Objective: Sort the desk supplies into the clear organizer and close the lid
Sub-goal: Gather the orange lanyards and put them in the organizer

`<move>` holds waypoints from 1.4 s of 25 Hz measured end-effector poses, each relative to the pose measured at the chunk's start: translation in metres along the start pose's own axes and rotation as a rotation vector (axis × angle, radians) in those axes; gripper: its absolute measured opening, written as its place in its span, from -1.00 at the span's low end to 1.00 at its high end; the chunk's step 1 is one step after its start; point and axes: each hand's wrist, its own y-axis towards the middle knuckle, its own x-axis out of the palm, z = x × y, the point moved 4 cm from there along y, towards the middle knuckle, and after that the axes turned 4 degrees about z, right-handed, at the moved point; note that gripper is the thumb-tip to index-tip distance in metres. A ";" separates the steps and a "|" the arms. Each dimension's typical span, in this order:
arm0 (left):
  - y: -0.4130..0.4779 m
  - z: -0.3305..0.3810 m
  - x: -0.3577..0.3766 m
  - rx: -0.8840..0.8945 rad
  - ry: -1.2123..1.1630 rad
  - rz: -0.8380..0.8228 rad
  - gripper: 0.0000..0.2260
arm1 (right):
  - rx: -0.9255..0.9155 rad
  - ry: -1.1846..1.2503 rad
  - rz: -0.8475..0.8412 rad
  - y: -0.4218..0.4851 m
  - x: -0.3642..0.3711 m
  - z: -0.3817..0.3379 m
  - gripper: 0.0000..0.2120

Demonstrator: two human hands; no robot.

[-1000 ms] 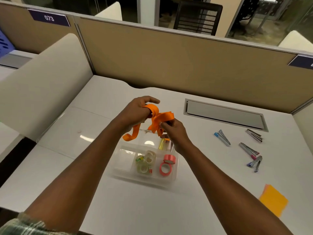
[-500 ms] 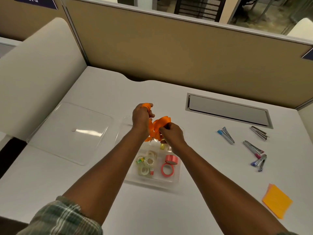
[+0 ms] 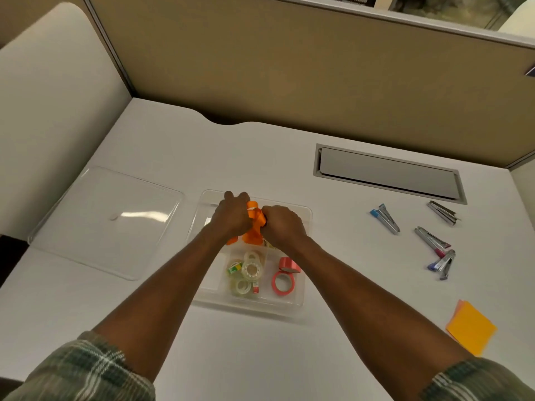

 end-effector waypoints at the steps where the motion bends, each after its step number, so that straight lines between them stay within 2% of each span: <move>1: 0.000 -0.002 -0.003 -0.023 -0.041 -0.053 -0.55 | -0.002 0.005 -0.002 0.003 0.001 0.000 -0.82; 5: 0.000 -0.008 -0.011 -0.081 -0.514 -0.210 -0.63 | 0.063 0.143 -0.054 0.011 0.002 0.003 -0.75; 8: -0.003 -0.010 -0.008 -0.083 -0.659 -0.166 -0.59 | 0.083 0.246 -0.047 0.012 -0.004 0.008 -0.61; 11: -0.005 -0.009 0.005 -0.033 -0.564 -0.106 -0.69 | 0.048 0.257 0.023 0.009 -0.005 0.011 -0.60; 15: -0.008 -0.001 0.022 0.169 -0.153 -0.154 -0.81 | -0.057 0.158 0.012 0.002 0.006 0.016 -0.55; 16: -0.009 -0.001 0.020 0.188 -0.163 -0.100 -0.81 | -0.119 0.104 0.003 0.001 0.008 0.016 -0.59; 18: -0.012 -0.005 0.009 0.195 -0.191 0.117 -0.74 | -0.257 -0.071 0.011 0.000 0.015 0.015 -0.63; 20: -0.013 -0.017 0.002 0.158 -0.048 0.257 -0.61 | -0.323 -0.282 -0.003 -0.001 0.024 0.019 -0.58; 21: -0.012 -0.024 0.002 0.099 0.040 0.217 -0.53 | -0.315 -0.355 -0.026 -0.002 0.029 0.021 -0.55; 24: -0.015 -0.035 0.010 -0.022 0.169 -0.071 -0.35 | -0.286 -0.459 -0.077 -0.003 0.038 0.022 -0.31; 26: -0.019 -0.032 0.013 0.005 0.168 -0.123 -0.39 | -0.259 -0.488 -0.101 -0.002 0.042 0.020 -0.31; 30: -0.017 -0.021 0.011 0.006 -0.015 -0.082 -0.75 | -0.223 -0.424 -0.121 -0.002 0.043 0.018 -0.45; 35: -0.015 0.008 0.009 0.086 -0.280 0.203 -0.88 | -0.186 -0.273 -0.057 -0.012 0.035 0.022 -0.49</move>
